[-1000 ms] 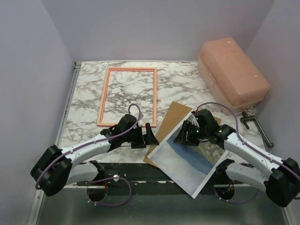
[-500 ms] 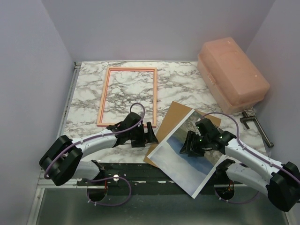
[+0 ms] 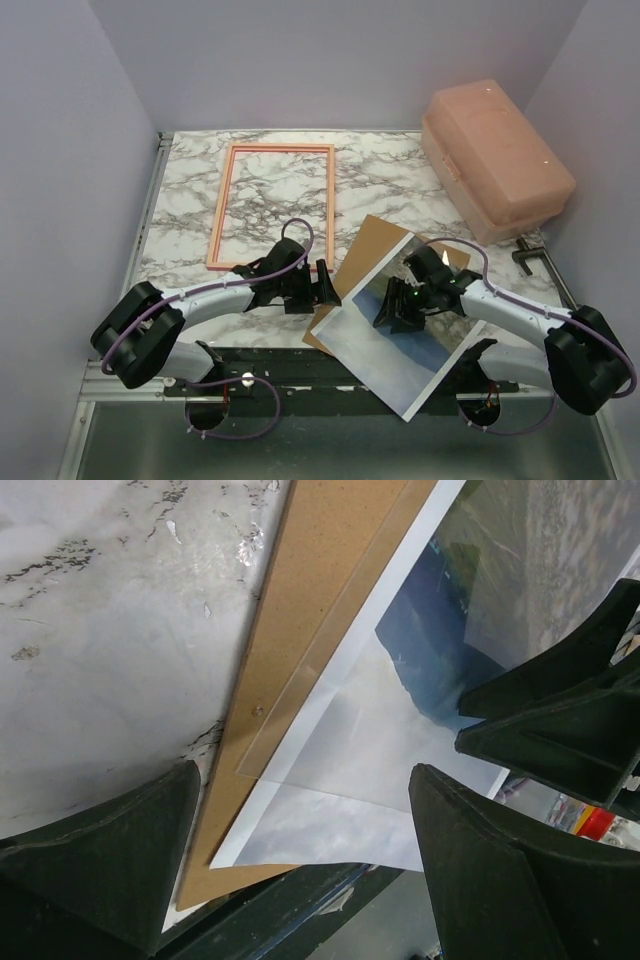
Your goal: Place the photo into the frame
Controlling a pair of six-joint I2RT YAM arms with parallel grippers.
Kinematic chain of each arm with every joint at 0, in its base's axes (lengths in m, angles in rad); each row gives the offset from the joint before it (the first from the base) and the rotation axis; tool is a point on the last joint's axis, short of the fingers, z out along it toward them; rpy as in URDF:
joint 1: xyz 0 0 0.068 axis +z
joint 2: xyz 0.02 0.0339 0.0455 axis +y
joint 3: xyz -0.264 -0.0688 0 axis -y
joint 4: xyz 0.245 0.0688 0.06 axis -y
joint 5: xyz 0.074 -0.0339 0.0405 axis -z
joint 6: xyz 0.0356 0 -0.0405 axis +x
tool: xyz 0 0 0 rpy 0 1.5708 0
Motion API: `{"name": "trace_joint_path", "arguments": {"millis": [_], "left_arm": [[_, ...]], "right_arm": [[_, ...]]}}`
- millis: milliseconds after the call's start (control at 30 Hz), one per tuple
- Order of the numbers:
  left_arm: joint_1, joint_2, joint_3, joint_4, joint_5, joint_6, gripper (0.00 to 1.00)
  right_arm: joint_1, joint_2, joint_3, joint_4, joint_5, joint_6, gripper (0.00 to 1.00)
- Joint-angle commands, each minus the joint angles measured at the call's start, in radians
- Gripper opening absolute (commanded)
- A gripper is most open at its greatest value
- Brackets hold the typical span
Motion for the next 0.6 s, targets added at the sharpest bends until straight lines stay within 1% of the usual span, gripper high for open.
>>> {"name": "trace_joint_path", "arguments": {"millis": [0,167,367,567], "left_arm": [[-0.003,-0.029,-0.002,0.001,-0.002,-0.002,0.87],[-0.003,-0.030,-0.006,-0.011,-0.009,0.004,0.87],[-0.003,-0.035,-0.004,-0.053,-0.028,0.020,0.87],[-0.005,-0.077,-0.002,-0.116,-0.070,0.042,0.87]], "right_arm": [[0.015,0.085,-0.026,0.069,0.026,-0.027,0.59],[0.038,0.173,-0.013,0.113,0.012,-0.024,0.59],[0.059,0.181,0.044,0.112,0.014,-0.019,0.59],[0.088,0.239,0.093,0.124,0.007,-0.011,0.59]]}}
